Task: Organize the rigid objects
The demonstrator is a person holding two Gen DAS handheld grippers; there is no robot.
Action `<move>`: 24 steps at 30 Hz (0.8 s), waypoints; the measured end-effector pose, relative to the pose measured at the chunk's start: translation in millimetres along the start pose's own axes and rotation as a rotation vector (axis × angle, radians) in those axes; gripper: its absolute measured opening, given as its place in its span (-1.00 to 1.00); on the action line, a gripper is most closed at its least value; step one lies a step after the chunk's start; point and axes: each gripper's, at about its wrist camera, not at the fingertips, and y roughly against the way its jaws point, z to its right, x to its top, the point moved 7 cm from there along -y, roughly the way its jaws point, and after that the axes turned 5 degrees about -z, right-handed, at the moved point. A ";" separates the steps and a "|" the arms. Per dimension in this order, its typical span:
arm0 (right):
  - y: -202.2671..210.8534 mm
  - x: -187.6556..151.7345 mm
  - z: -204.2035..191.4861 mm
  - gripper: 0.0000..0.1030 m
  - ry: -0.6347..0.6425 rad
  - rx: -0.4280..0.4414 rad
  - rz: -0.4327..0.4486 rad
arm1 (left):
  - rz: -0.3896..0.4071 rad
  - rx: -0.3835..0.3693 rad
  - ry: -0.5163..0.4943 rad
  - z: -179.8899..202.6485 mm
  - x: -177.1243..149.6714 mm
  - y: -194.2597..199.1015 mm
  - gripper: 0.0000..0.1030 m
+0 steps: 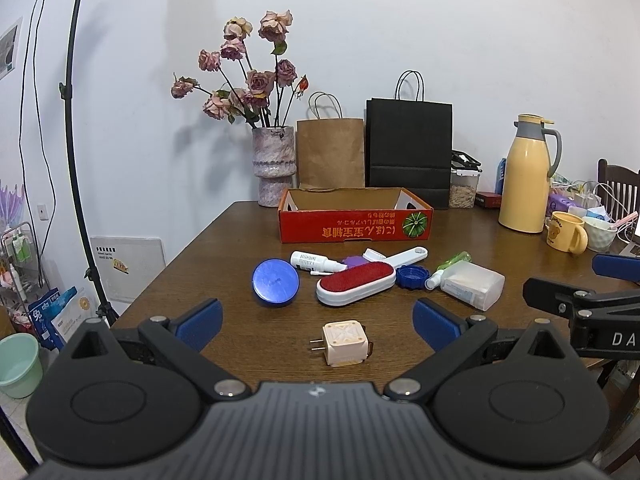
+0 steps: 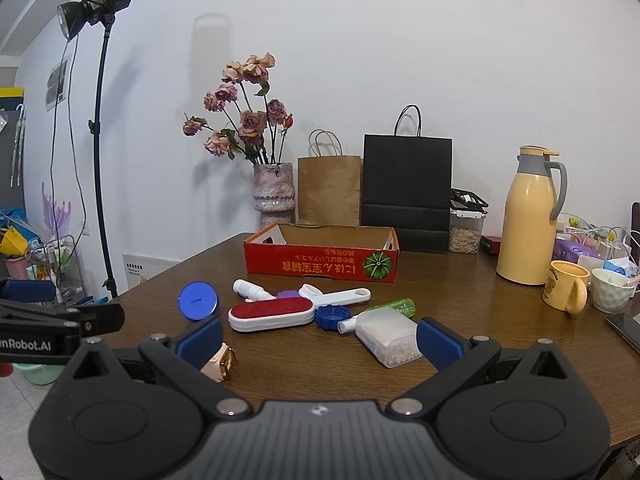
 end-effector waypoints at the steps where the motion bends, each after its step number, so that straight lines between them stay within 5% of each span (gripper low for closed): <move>1: -0.6 1.7 1.8 1.00 0.000 -0.002 0.000 | -0.004 0.003 0.000 1.0 0.2 -2.7 1.00; 24: -50.1 -9.6 33.2 1.00 -0.024 -0.023 -0.066 | -0.103 0.023 -0.015 16.0 -4.0 -63.7 1.00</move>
